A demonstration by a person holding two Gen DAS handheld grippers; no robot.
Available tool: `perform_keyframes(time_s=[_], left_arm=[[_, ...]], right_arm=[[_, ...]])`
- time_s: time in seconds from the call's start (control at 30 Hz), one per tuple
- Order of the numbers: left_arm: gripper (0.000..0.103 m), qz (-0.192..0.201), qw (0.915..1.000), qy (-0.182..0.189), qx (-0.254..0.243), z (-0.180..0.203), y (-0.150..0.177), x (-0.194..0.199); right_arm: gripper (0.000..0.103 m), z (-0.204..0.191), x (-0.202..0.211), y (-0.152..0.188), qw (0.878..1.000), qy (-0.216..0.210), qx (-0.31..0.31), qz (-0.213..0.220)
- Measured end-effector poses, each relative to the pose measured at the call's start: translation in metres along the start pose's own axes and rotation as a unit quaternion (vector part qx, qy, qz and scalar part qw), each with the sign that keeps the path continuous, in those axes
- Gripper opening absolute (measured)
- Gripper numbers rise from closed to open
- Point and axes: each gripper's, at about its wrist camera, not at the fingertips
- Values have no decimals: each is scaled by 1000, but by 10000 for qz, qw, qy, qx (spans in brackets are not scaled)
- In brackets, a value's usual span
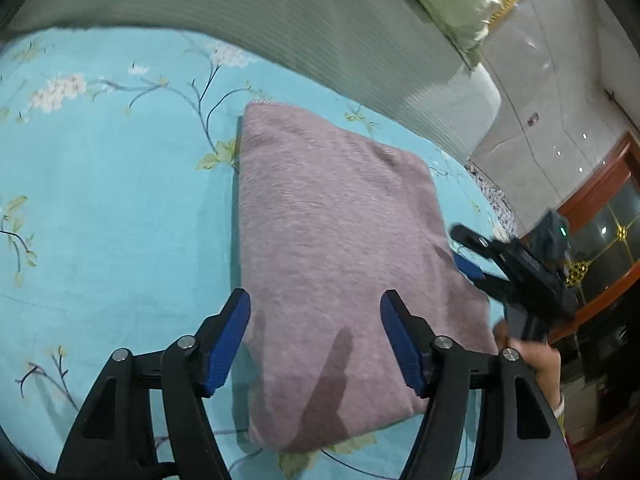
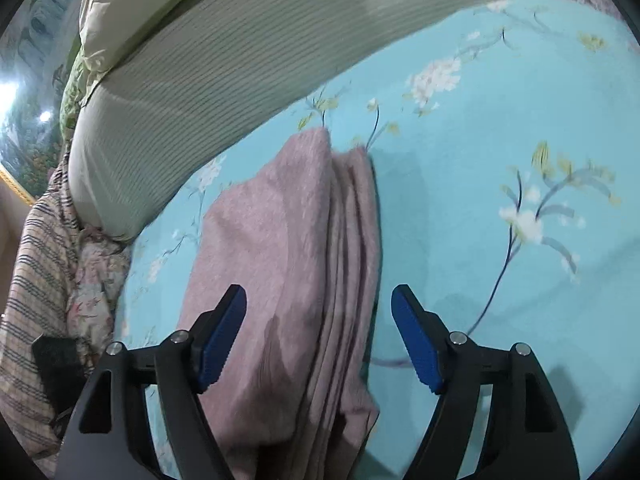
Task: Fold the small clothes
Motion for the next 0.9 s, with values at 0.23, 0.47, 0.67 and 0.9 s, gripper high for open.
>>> perform_keyframes(time_s=[0.23,0.47,0.67,0.9], left_arm=[[83,-558,9969,122,540,-25,-6,-47],[84,-891,9900,628,901,-39,-10,-86],[46,-784,9941,562,494,-28,-15,-91],[40,-228,9980,561,180,-21,-20,-28]], right_arm=[[76,4,-18,9,9990,-246,-140,-358],[76,12,-34,9,9970,-482,-327,-502],[35,7,-38,13,9964,-459,-330,-637],[32,-55,-31,32,9924,-1054,82,-622]])
Point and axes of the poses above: each gripper's, at about its wrist camera, not at the fingertips, and x roughly against the way its jaws point, z to its right, y to its underside, and after that the axes turned 13 degrees about z, right-handed
